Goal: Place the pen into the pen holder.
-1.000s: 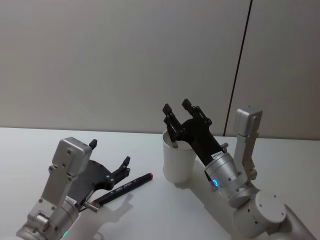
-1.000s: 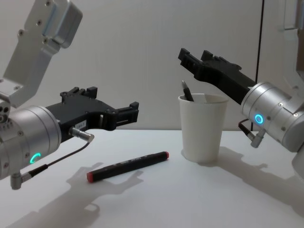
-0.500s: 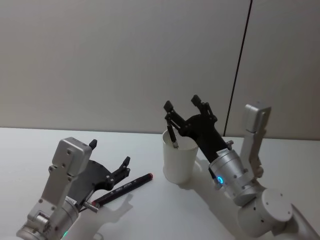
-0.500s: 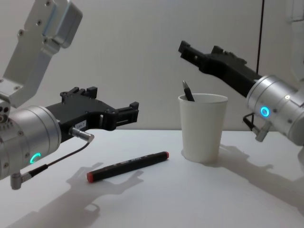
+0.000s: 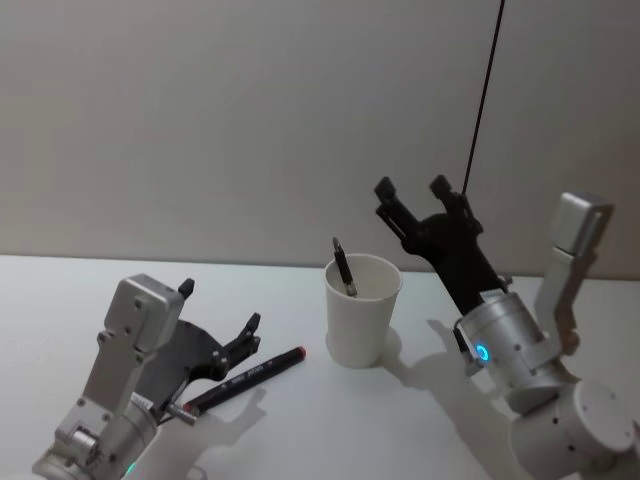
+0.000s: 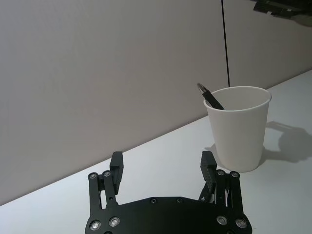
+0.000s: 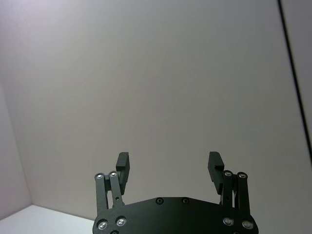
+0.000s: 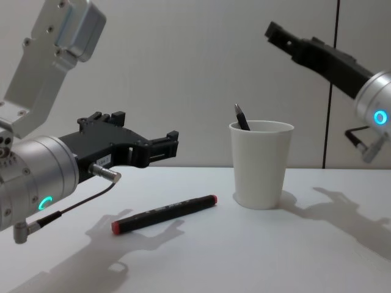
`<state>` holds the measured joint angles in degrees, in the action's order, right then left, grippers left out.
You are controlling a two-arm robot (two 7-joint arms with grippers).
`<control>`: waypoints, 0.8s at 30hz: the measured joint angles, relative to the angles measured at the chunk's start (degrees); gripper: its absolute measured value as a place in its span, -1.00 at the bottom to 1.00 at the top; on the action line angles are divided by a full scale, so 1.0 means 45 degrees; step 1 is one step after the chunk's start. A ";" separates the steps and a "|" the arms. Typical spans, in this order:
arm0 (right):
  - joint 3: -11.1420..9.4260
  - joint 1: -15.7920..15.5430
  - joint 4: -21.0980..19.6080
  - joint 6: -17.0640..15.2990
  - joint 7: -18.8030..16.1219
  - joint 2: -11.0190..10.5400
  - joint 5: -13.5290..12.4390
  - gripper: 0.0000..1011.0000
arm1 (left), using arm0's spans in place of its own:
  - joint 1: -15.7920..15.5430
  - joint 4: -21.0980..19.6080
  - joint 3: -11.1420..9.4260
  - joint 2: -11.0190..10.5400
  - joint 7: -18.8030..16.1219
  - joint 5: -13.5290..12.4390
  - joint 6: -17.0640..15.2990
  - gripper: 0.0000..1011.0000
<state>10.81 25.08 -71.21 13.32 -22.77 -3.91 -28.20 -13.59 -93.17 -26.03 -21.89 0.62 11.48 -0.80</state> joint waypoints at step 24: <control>-0.0477 -0.1409 -0.2230 -0.0901 0.1201 -0.0536 -0.0238 0.98 | 0.0000 0.0000 0.0000 -0.0001 0.0000 0.0000 0.0000 0.98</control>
<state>8.67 18.75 -81.25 9.26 -17.36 -6.32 -29.27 -13.59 -93.17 -26.02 -21.89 0.63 11.48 -0.80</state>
